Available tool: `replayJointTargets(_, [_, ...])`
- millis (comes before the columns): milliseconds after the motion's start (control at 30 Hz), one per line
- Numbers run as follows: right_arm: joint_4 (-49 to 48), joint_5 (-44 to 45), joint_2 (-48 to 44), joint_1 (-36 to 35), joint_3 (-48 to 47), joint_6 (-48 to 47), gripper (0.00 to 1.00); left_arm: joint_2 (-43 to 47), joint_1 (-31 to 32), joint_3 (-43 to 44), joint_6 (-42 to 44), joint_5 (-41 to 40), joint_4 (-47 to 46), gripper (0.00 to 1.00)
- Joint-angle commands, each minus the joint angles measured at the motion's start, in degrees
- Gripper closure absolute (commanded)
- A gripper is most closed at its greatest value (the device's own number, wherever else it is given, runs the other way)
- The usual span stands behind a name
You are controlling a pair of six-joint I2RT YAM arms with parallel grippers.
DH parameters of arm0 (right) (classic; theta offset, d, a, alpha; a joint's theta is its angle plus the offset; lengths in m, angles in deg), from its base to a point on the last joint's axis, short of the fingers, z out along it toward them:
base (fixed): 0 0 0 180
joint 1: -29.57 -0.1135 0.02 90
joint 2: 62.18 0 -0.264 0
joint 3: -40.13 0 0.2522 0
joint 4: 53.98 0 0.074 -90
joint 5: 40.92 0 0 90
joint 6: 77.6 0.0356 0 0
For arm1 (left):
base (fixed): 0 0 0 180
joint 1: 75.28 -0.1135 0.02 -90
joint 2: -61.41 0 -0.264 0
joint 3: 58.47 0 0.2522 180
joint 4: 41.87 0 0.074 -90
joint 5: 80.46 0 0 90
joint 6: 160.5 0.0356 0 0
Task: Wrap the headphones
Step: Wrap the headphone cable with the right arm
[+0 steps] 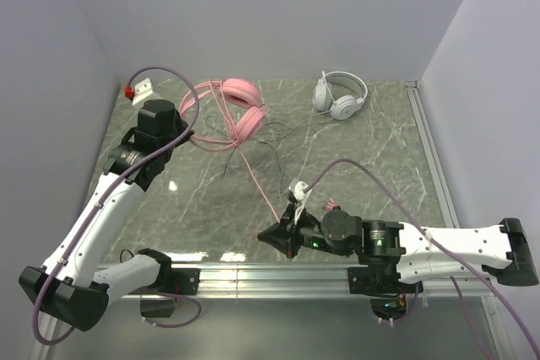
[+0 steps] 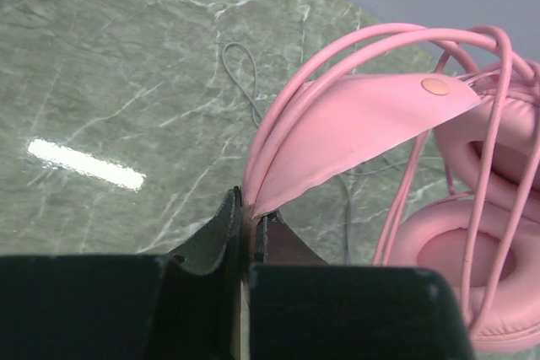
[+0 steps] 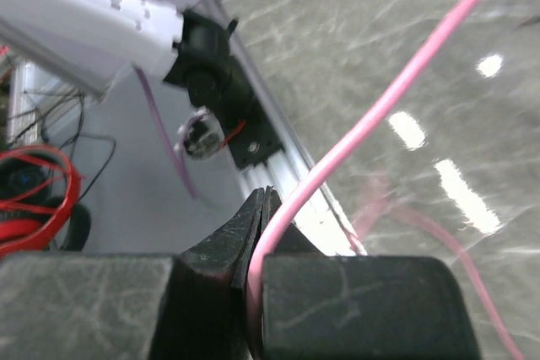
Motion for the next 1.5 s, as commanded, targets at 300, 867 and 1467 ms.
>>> replayJointTargets(300, [28.29,18.92,7.45,0.01,-24.8,-14.69,1.0,-3.23,9.95,0.85,8.0,-17.49,-2.7,1.0])
replayJointTargets(867, [26.02,15.33,11.06,20.4,-28.94,-27.07,1.0,-1.83,20.6,0.41,23.03,-6.88,3.71,1.0])
replayJointTargets(1467, [28.3,14.98,20.99,25.76,-34.75,-33.85,1.0,4.41,24.73,-7.32,29.62,6.47,3.99,1.0])
